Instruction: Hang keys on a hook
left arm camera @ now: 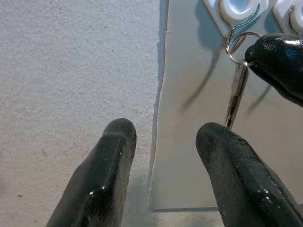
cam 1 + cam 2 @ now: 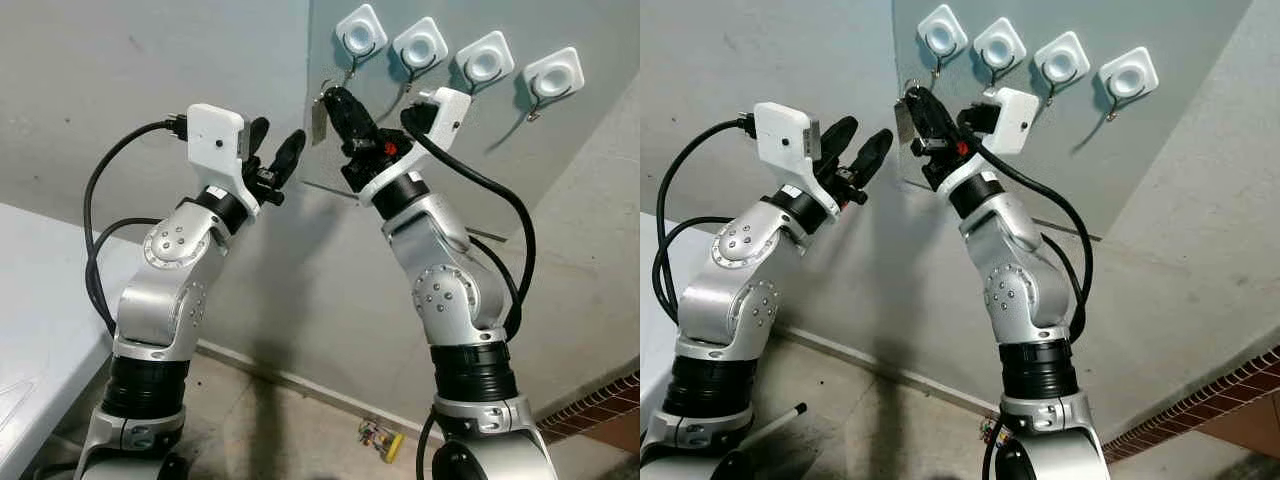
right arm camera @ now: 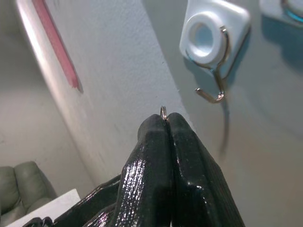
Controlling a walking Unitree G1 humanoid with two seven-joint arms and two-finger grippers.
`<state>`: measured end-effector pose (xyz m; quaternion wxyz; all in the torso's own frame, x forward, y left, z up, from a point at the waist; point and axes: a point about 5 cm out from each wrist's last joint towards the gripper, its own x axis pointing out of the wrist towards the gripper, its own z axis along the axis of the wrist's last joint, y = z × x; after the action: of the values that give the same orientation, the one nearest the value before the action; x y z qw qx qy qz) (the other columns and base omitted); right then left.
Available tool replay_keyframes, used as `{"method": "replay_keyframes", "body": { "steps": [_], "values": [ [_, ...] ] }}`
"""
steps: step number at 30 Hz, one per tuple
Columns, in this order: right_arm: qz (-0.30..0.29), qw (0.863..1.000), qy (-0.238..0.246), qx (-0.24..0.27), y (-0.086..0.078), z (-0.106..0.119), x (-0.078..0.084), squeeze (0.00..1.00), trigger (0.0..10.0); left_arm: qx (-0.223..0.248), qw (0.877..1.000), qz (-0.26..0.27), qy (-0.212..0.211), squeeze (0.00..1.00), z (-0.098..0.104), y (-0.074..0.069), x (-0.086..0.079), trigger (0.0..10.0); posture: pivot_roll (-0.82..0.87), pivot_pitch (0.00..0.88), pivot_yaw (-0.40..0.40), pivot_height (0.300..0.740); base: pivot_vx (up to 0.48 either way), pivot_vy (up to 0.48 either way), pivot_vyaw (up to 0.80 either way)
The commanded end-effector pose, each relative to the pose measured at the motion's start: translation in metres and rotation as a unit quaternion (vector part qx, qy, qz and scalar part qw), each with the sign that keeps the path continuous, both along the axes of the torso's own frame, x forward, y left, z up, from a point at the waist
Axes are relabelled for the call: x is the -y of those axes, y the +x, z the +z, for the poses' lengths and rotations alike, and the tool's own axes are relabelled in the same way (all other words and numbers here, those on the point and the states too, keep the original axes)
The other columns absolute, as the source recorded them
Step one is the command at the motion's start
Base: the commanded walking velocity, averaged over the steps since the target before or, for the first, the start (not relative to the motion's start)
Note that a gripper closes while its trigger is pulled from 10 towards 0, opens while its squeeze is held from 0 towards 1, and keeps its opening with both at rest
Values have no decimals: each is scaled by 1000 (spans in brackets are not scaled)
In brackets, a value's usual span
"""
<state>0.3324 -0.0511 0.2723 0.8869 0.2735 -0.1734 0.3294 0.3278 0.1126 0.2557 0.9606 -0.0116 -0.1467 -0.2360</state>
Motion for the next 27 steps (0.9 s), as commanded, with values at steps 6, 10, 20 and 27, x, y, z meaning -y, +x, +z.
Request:
{"method": "replay_keyframes", "body": {
  "steps": [6,10,20,27],
  "values": [
    [5,998,59,-5,1,16,-9,0,10000,8,1000,1,0,0,6,1,0,10000,-14,89,-50,740,0,0,0],
    [-1,998,58,-5,2,17,-9,0,10000,8,1000,1,0,0,6,1,0,10000,-15,89,-49,740,0,0,0],
    [5,998,58,5,4,23,-12,0,10000,9,1000,2,-1,0,7,0,1,10000,-10,92,-51,740,0,0,0],
    [-1,998,67,0,6,23,-12,0,10000,7,1000,2,-1,0,6,0,0,10000,-10,95,-51,740,0,0,0]
  ]
}}
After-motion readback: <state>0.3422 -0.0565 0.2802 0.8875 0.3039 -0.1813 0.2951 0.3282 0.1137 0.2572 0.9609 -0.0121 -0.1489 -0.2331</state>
